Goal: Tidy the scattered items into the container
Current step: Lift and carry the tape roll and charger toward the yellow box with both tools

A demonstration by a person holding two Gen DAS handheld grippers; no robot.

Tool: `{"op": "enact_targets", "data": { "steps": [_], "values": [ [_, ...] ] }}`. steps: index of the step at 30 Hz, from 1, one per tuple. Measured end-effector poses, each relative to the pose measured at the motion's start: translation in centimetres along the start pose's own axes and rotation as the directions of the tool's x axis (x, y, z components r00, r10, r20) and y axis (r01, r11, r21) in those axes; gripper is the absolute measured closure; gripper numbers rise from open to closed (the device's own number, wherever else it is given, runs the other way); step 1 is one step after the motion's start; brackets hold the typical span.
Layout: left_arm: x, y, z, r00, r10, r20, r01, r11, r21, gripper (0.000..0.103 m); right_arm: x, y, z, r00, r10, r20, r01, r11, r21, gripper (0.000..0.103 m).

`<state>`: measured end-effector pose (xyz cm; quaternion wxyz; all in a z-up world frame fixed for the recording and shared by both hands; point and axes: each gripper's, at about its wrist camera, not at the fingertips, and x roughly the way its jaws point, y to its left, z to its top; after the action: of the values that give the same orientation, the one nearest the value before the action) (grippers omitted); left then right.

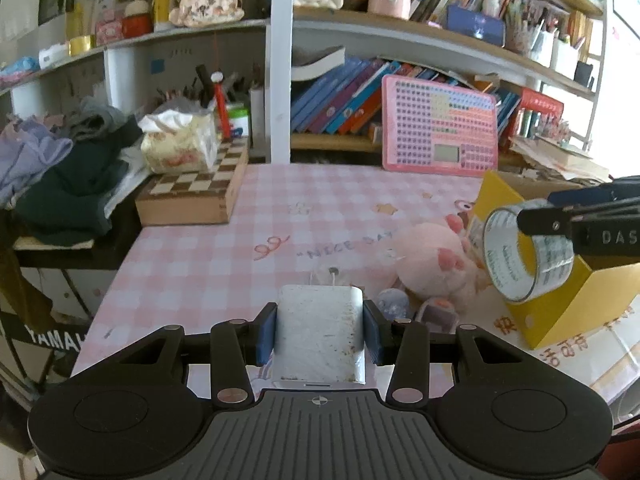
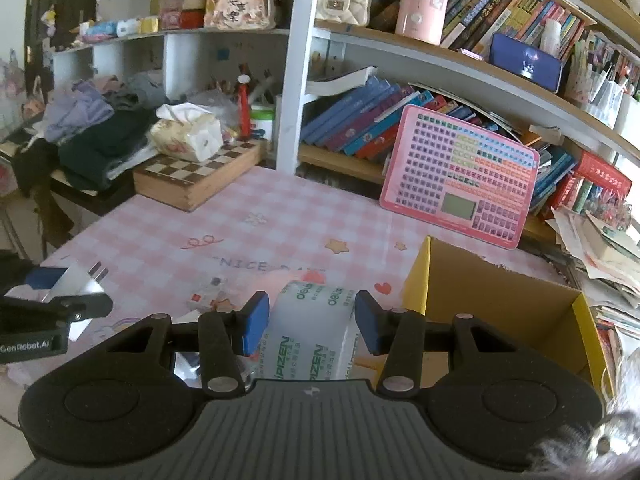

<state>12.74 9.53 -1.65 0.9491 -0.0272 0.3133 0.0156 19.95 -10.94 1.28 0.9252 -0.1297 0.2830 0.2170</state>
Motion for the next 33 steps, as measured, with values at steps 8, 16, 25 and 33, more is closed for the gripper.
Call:
{"op": "enact_targets", "data": {
  "steps": [8,16,25,33],
  "values": [
    [-1.6,-0.2,-0.2,1.000,-0.003,0.018,0.003,1.000,0.008,0.060,-1.0,0.6,-1.0,0.999,0.039,-0.018,-0.038,0.999,0.031,0.058],
    [-3.5,-0.6,-0.2,0.999,-0.018,0.040,0.018,1.000,0.007,0.060,-2.5,1.0,-1.6,0.995,0.094,-0.041,-0.092,0.995,0.040,0.058],
    [-6.7,-1.2,-0.7,0.996,-0.050,0.070,0.050,0.999,-0.001,0.060,-5.5,1.2,-3.5,0.991,0.122,-0.048,-0.119,0.991,0.055,0.058],
    [-9.6,-2.8,-1.6,0.991,-0.099,0.086,0.097,0.995,0.020,0.060,-8.5,1.3,-6.1,0.991,0.126,-0.054,-0.119,0.986,0.115,0.058]
  ]
}}
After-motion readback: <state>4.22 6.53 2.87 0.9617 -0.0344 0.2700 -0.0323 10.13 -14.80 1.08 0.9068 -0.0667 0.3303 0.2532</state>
